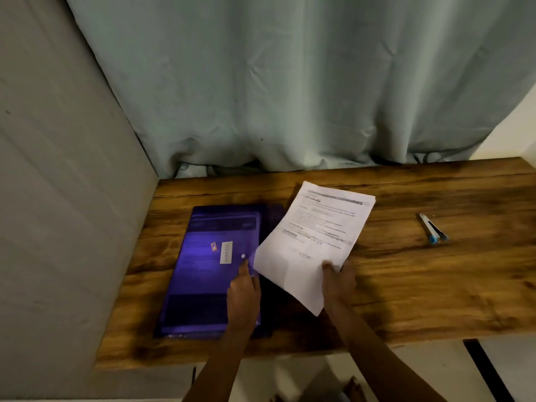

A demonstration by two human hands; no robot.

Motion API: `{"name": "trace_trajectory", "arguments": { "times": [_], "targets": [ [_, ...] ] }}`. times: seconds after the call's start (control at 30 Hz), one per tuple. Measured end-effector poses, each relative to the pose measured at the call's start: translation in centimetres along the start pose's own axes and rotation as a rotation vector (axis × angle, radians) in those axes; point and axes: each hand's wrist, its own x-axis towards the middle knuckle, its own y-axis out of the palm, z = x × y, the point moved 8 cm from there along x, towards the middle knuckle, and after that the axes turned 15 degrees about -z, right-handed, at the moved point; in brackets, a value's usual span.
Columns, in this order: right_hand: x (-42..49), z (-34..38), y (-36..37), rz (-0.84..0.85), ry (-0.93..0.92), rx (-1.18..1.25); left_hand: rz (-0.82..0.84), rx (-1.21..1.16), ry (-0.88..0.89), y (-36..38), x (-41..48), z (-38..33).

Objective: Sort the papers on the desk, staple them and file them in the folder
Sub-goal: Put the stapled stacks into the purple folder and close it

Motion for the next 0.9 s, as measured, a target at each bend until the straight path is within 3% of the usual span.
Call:
{"name": "trace_trajectory", "arguments": {
  "times": [0.27, 0.6, 0.9],
  "targets": [
    [-0.4, 1.7, 2.0, 0.033, -0.076, 0.023, -0.019, -0.022, 0.024, -0.5, 0.0, -0.2],
    [-1.1, 0.0, 2.5, 0.334, -0.195, -0.240, 0.000, -0.040, -0.028, -0.2, 0.1, 0.0],
    [-1.9, -2.6, 1.5, 0.384, -0.030, -0.179, 0.016, -0.039, -0.011, -0.2, -0.1, -0.3]
  ]
}}
